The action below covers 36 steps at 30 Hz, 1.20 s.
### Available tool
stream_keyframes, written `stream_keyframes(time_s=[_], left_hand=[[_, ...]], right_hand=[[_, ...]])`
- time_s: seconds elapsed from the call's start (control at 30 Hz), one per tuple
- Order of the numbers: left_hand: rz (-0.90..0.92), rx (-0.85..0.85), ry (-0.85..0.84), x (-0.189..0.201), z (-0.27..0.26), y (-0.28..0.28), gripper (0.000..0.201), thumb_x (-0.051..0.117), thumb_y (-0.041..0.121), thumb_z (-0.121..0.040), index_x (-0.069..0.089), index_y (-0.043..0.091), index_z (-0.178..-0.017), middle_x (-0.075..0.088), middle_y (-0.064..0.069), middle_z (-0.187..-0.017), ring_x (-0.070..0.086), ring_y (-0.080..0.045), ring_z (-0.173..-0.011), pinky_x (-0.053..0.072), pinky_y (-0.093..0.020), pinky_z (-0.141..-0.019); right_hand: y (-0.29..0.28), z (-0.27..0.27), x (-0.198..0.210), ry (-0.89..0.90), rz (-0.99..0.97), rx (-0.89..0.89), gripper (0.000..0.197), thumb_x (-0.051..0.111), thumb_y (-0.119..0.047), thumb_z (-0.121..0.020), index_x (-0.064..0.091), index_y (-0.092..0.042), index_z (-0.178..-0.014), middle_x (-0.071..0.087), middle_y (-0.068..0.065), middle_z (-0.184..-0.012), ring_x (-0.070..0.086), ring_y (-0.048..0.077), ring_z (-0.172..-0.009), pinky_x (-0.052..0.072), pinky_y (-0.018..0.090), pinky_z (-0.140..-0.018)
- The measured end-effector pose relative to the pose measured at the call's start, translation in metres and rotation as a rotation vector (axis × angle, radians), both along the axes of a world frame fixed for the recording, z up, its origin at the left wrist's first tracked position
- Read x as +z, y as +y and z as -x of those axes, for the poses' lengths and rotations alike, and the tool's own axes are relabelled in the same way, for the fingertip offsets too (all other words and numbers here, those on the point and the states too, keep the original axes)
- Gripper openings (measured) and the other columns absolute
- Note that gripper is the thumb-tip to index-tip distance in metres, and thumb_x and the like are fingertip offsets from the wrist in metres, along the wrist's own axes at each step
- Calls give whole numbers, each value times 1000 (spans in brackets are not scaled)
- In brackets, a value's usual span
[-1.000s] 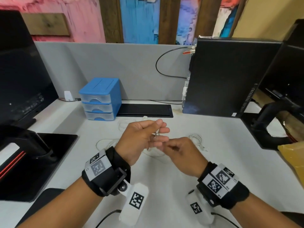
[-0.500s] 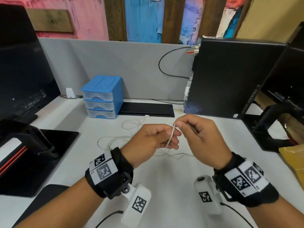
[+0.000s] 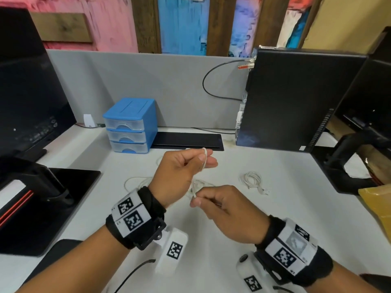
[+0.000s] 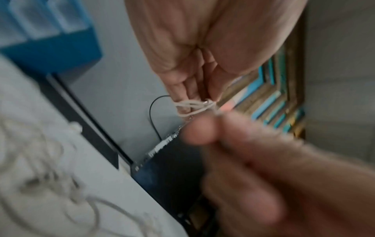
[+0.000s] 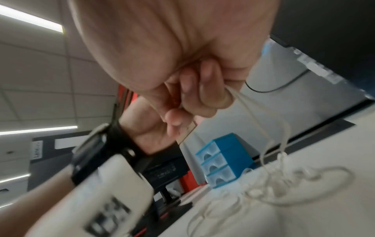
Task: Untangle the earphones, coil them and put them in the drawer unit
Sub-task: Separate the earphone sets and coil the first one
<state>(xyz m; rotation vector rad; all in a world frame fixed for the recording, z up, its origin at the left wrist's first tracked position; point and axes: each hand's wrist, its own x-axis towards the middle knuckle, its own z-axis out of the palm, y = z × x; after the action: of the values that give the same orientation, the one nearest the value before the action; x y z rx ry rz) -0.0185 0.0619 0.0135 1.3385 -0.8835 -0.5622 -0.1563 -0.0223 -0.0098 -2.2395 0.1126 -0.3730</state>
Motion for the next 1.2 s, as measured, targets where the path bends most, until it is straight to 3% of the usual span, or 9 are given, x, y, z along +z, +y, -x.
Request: stream_keyframes(time_s=[0.1,0.2,0.37,0.53,0.73,0.87,0.97,1.1,1.2], left_hand=[[-83,54,-229,-7,-4,-1,26,51,12,-100,74,6,-92,75,3,-90,69,-9,-97,50,-34,-96],[-137,-45,-262,-7,2,0,27,47,13,-102,73,8,-94,74,-2,-89,69,-24,-88,53,-42,-88],[-109,-263,-47,7,23,5,28,42,5,-102,68,-3,-108,68,-3,-81,67,-7,-77,45,-11,-70],[-31,-389,-108,15,30,11,25,48,2,-99,70,-6,-107,75,-9,-93,68,-9,-99,45,-15,-88],[75,-114,-157,23,7,11,26,49,3,-98,74,5,-93,77,-5,-98,60,0,-117,46,-17,-95],[26,-43,-221,10,-4,6,24,51,7,-99,74,3,-93,75,-2,-99,64,-9,-113,44,-32,-104],[-19,-214,-200,10,4,7,28,48,16,-99,71,0,-94,73,-6,-92,67,-21,-101,47,-43,-101],[-57,-352,-171,15,20,10,35,44,14,-103,67,-9,-91,73,-9,-88,62,-10,-117,46,-23,-98],[18,-322,-144,16,19,10,34,45,14,-101,66,-11,-92,73,-13,-87,66,-33,-100,48,-38,-95]], right_hand=[[0,7,25,-97,34,-14,21,49,-26,-99,69,-20,-92,53,-13,-62,47,6,-57,40,21,-59],[-10,12,48,-262,69,-104,22,50,-16,-99,68,-15,-87,56,-21,-66,53,4,-62,38,12,-62],[-50,8,40,-352,-9,-329,20,53,-6,-98,70,-12,-90,62,-23,-69,57,2,-65,39,11,-63],[-44,0,15,-312,-88,-238,29,53,-5,-93,70,-25,-80,68,-8,-73,60,7,-68,50,27,-65],[3,-1,-5,-66,54,-53,20,52,-22,-99,71,-21,-92,67,-15,-77,61,6,-71,50,30,-71],[13,14,40,-234,105,-39,20,48,-19,-100,64,-16,-90,49,-13,-62,47,9,-57,38,23,-57],[-10,19,60,-390,115,-176,21,48,-15,-99,63,-13,-86,52,-17,-65,49,9,-58,37,16,-57],[-39,10,43,-423,37,-346,21,52,-12,-98,66,-15,-84,60,-16,-69,54,6,-62,40,14,-60],[-30,-2,19,-344,-97,-281,29,47,-9,-97,62,-17,-73,56,-12,-62,49,6,-58,42,24,-60]])
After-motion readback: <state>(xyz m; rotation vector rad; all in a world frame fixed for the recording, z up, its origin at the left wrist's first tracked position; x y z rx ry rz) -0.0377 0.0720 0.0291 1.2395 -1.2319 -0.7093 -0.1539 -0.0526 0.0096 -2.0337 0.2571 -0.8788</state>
